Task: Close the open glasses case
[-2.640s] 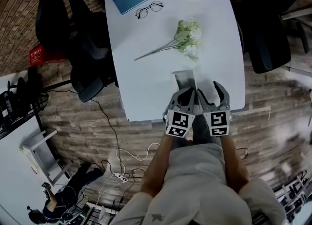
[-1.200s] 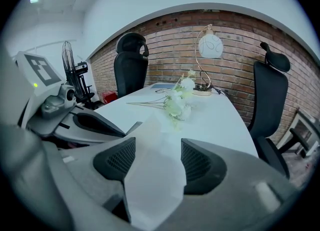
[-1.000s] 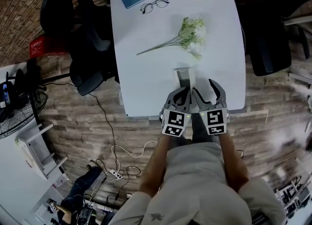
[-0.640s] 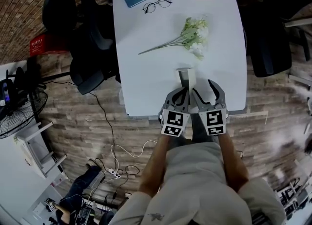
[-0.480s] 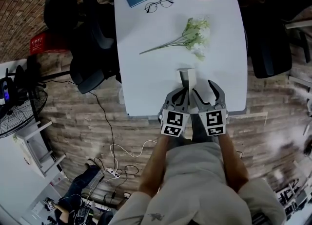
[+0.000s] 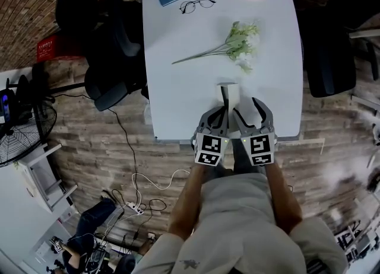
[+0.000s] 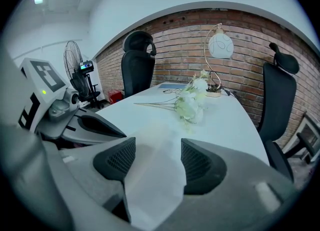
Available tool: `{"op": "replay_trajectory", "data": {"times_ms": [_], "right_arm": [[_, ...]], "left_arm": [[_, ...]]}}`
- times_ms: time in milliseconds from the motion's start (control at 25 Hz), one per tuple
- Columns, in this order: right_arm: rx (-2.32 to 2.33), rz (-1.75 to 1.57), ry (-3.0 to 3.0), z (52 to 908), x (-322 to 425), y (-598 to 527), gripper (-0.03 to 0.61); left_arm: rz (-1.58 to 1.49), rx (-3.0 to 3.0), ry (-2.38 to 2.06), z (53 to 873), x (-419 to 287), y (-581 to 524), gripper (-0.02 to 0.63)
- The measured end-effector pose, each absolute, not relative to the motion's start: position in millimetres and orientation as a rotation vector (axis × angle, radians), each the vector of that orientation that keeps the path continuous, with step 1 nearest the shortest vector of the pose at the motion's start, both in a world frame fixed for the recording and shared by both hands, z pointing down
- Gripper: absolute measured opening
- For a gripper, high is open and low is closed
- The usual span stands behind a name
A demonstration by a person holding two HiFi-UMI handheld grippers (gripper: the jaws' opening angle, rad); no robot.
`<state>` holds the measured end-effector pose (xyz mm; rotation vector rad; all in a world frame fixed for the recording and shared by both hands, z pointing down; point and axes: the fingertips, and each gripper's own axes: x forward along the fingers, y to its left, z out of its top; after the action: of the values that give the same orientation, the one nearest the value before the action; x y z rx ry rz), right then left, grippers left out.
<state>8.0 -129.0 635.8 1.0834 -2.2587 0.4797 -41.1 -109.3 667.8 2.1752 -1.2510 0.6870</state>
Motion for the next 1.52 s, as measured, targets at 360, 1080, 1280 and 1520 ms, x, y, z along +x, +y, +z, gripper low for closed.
{"op": "replay_trajectory", "data": {"times_ms": [360, 1080, 1280, 1520], "right_arm": [[1.065, 0.473, -2.268, 637, 4, -129, 0.287], [1.031, 0.466, -2.271, 640, -6, -128, 0.287], [1.017, 0.465, -2.272, 642, -9, -128, 0.287], [1.002, 0.460, -2.272, 643, -12, -127, 0.287]], "left_arm": [[0.689, 2.160, -1.271, 669, -45, -109, 0.003], [0.703, 2.125, -1.293, 676, -57, -107, 0.003], [0.705, 2.115, -1.298, 679, -60, -107, 0.003], [0.716, 2.105, -1.303, 682, -63, -106, 0.003]]}}
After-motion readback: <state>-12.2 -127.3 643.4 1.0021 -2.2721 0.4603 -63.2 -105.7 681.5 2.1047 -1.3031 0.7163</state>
